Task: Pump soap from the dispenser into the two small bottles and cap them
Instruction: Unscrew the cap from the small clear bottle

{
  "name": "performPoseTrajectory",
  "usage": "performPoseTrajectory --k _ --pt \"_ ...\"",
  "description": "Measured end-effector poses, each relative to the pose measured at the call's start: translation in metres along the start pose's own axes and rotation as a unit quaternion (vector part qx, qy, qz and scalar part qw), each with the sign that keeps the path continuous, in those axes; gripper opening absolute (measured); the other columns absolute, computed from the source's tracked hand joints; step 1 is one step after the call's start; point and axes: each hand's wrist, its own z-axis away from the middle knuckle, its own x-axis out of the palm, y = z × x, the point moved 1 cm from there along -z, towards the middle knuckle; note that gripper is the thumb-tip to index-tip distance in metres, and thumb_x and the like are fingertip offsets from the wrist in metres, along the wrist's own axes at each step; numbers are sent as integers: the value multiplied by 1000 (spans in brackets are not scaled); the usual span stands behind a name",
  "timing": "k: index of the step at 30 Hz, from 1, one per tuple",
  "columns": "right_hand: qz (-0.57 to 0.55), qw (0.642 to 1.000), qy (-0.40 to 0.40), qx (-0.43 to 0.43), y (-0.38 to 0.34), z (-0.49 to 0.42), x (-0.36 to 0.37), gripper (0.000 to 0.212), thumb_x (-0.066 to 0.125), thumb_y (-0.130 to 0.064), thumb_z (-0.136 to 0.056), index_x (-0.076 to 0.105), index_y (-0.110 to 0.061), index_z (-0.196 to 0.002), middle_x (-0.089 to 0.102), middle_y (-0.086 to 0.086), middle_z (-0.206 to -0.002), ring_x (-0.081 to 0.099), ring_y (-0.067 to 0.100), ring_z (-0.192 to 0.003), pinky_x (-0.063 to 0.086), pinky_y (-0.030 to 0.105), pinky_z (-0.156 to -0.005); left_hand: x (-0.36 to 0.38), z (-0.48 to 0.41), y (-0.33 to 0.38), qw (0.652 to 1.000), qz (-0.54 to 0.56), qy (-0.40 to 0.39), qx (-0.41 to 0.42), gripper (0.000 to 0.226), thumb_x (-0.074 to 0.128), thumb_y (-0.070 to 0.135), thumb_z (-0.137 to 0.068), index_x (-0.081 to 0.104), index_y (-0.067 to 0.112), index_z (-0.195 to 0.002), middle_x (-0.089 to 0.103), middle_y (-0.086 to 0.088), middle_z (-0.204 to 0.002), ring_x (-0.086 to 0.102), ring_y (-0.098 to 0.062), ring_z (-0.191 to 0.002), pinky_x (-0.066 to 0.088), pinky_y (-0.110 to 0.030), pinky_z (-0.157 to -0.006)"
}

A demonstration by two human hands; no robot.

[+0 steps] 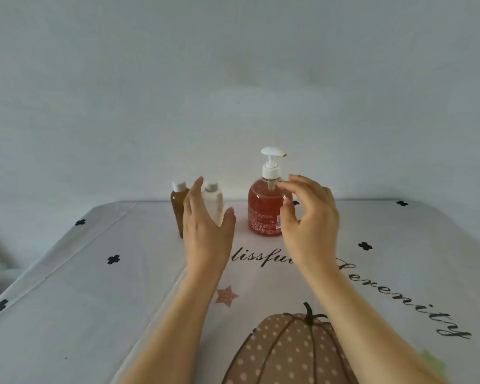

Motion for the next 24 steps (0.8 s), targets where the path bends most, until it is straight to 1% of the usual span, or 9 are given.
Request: performPoseTrajectory --k 3,7,10,13,14,17,18,21,24 --pt "-3 1000 14 14 5 3 0 34 65 5 -81 74 -17 -105 70 -4 -114 62 20 -103 32 -1 -83 3 -2 -5 1000 -6 -4 -24 71 64 17 -87 26 26 -146 38 3 -145 41 -16 -129 35 -28 -96" --pt "-22 999 16 32 11 5 -2 29 60 -2 -83 74 -16 -104 71 -3 -112 63 21 -103 30 -3 -89 8 -3 -14 999 -29 -7 -41 70 63 18 -88 25 25 -147 43 1 -143 43 -17 -129 41 -36 -100" --pt "-34 998 11 46 12 4 -7 30 56 -9 -83 74 -17 -105 71 -6 -112 61 16 -104 31 -2 -90 12 -7 -14 998 -39 -1 -54 65 59 17 -91 25 24 -146 48 -2 -139 48 -19 -125 44 -37 -98" --pt "-41 998 -5 54 11 5 -10 30 57 -8 -86 74 -19 -108 70 -9 -112 60 13 -105 38 5 -88 16 -9 -10 997 -54 2 -63 60 57 18 -94 26 24 -145 52 -5 -136 50 -19 -125 47 -43 -98" --pt "-42 997 -10 56 12 5 -11 30 58 -7 -86 73 -19 -108 71 -9 -111 61 13 -104 41 9 -88 17 -9 -9 997 -53 2 -62 58 58 20 -94 28 23 -144 53 -5 -135 50 -18 -123 47 -42 -97" --pt "-54 995 -16 78 14 4 -16 29 57 -5 -86 72 -20 -106 70 -11 -104 63 14 -100 52 29 -90 19 -6 -2 998 -38 -7 -55 52 63 31 -91 40 22 -136 58 4 -123 53 -11 -111 43 -27 -85" --pt "-68 993 -19 97 15 2 -18 28 58 -4 -87 72 -21 -104 70 -12 -101 64 14 -98 52 31 -90 20 -3 1 998 -33 -17 -47 49 65 37 -88 45 23 -131 59 7 -116 54 -8 -105 41 -24 -82" --pt "-137 976 -28 169 16 -6 -27 22 63 -9 -91 73 -28 -98 70 -18 -93 66 5 -93 51 22 -89 25 12 14 997 -8 -72 -5 44 71 42 -81 57 24 -118 59 12 -104 57 -2 -91 46 -22 -78" --pt "-204 959 -42 195 15 -13 -34 12 72 -22 -89 73 -31 -83 72 -18 -77 66 -3 -79 47 9 -74 32 28 24 991 10 -128 39 37 76 35 -75 61 27 -108 58 14 -97 57 3 -85 49 -18 -73"
